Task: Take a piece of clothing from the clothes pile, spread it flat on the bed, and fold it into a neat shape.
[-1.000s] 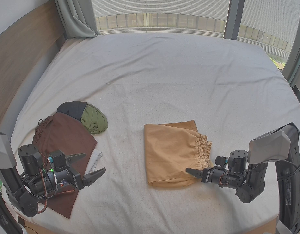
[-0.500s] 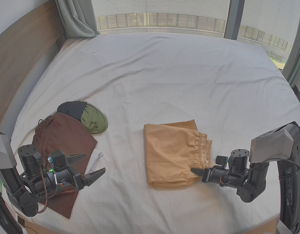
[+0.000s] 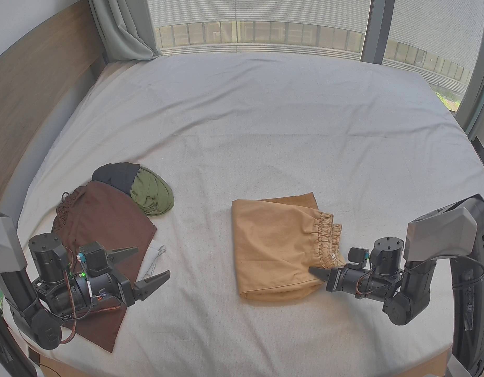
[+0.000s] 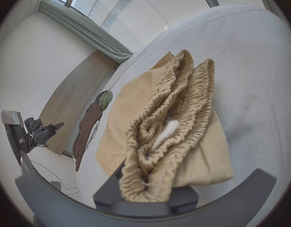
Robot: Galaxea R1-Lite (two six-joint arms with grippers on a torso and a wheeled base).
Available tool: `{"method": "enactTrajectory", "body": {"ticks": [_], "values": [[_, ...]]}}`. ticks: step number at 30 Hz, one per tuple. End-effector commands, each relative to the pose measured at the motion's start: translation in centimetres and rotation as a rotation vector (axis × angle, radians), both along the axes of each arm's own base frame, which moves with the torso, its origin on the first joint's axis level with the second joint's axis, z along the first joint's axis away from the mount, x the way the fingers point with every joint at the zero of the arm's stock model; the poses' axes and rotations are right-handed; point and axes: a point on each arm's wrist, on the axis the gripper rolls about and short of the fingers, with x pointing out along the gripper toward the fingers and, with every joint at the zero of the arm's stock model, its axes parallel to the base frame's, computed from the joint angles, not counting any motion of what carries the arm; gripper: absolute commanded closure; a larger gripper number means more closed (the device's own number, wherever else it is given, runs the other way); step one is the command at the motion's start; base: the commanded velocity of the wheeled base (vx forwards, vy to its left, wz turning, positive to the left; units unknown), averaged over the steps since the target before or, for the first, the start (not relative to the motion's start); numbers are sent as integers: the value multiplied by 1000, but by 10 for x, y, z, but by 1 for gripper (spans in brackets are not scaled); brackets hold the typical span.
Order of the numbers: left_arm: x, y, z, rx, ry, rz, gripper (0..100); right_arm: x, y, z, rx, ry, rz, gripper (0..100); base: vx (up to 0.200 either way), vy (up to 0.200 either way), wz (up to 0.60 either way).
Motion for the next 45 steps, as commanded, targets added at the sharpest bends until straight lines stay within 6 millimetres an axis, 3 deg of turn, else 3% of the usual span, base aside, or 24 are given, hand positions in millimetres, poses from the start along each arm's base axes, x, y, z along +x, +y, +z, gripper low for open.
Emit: {"method": "enactTrajectory", "body": {"ticks": [1, 11, 35, 45], "values": [[-1, 0, 0, 1, 3, 0, 0, -2, 1, 9, 17, -19, 28, 100, 0, 0, 0], [-2, 0, 0, 2, 3, -1, 0, -10, 5, 42, 64, -88, 100, 100, 0, 0, 0], [-4, 0, -2, 4, 17, -2, 0, -12, 11, 63, 98, -143, 135, 100, 0, 0, 0], [-7, 1, 2, 0, 1, -2, 0, -11, 13, 91, 165, -202, 151, 100, 0, 0, 0]]}}
